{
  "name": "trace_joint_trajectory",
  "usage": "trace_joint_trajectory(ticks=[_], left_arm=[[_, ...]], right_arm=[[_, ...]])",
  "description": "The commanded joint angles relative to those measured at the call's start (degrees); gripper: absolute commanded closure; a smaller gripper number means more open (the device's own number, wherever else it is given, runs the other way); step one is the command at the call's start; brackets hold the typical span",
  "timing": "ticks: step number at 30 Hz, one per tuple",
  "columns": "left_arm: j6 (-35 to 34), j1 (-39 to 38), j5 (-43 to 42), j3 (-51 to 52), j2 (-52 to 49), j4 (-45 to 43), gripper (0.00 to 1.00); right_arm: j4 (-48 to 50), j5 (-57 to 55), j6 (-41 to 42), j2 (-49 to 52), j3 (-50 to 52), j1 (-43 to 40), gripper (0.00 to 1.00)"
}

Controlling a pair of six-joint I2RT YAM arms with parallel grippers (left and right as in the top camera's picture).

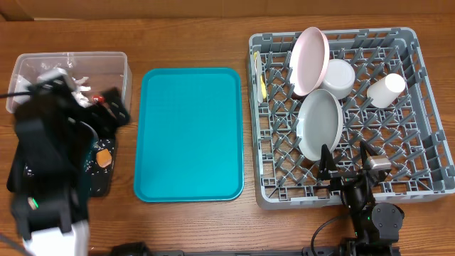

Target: Sort waste into correct bins and load items into the dishwasher rack

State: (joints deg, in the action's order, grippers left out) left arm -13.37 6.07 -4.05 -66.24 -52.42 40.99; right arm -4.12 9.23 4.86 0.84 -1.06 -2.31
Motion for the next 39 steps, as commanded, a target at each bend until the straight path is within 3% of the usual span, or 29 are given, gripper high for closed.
trace_joint_trajectory(ticks=[1, 7, 15, 20, 27, 35, 39], left_arm=[[10.4, -3.8, 0.8, 8.8, 5.8, -4.5, 0.00], [12.1, -4.5, 0.8, 25.3, 14.8, -17.7, 0.00], [12.1, -4.6, -0.5, 49.1, 31.1, -43.9, 0.00], [12.1, -4.6, 0.0, 58.3, 39.5, -51.4, 0.00], [12.2, -4.6, 1.5, 66.1, 46.6, -53.2, 0.00], [17.7, -5.4, 1.7, 66.0, 52.2, -37.0, 0.00], [17.5, -5.4, 2.2, 66.0, 52.2, -36.5, 0.00]], right_arm=[[0.2, 0.3, -0.2, -0.7, 0.6, -0.3, 0.00], [0.2, 0.3, -0.2, -0.7, 0.6, -0.3, 0.00], [0.2, 0.3, -0.2, -0.7, 0.6, -0.3, 0.00], [0.2, 0.3, -0.2, -0.7, 0.6, -0.3, 0.00], [0.2, 0.3, -0.2, -0.7, 0.6, -0.3, 0.00], [0.2, 0.3, -0.2, -0.7, 0.6, -0.3, 0.00], [0.2, 0.3, -0.2, -0.7, 0.6, -0.3, 0.00]])
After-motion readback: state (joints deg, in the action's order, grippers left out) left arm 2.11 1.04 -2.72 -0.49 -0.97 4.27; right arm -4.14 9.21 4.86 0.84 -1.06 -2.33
